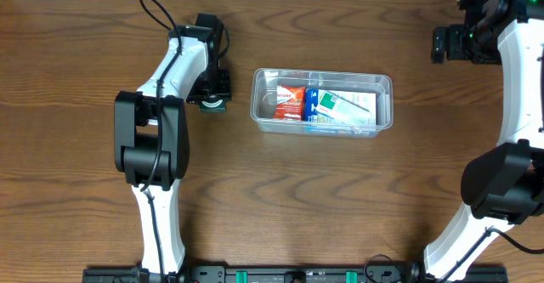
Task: Pack container
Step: 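Grasp the green Zam-Buk box with the left gripper, then carry the green box over the container and lower it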
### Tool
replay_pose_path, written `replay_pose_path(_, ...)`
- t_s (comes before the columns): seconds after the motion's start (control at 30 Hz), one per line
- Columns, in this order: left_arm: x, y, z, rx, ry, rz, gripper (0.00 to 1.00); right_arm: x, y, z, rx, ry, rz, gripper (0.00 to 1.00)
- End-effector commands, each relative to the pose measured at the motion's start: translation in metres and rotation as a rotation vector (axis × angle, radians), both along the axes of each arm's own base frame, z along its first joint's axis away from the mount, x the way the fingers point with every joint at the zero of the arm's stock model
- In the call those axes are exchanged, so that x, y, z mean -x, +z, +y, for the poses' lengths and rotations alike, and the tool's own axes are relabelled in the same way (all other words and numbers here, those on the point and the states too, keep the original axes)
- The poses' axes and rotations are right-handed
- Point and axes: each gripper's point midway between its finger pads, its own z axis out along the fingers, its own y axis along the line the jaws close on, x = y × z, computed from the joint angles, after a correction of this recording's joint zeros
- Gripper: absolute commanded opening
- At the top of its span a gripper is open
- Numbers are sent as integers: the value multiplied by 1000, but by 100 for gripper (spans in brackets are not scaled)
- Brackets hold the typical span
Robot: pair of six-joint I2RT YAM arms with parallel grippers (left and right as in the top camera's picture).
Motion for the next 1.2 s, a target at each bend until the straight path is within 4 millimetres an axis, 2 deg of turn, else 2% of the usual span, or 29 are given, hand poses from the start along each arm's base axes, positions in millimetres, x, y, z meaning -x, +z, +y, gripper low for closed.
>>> replay_pose_path(0.0,6,-4,3,-9,2,27,52,0,14,-1,3,-14,-36,99)
replay_pose_path(0.1,7,7,2,-8,-1,24,52,0,14,-1,3,-13,-36,99)
replay_pose_path(0.3,6,55,-10,5,-30,-59,52,0,14,-1,3,-14,-36,99)
replay_pose_path(0.57,23,146,-57,54,-144,-248,52,0,14,-1,3,-14,-36,99)
replay_pose_path(0.7,34,176,-88,92,-185,-329,52,0,14,-1,2,-14,-36,99)
replay_pose_path(0.83,42,180,-118,119,-216,-348,52,0,14,-1,3,-14,-36,99)
replay_pose_path(1.03,47,165,-162,150,-240,-345,52,0,14,-1,3,-13,-36,99)
replay_pose_path(1.17,49,152,-183,168,-220,-339,52,0,14,-1,3,-14,-36,99)
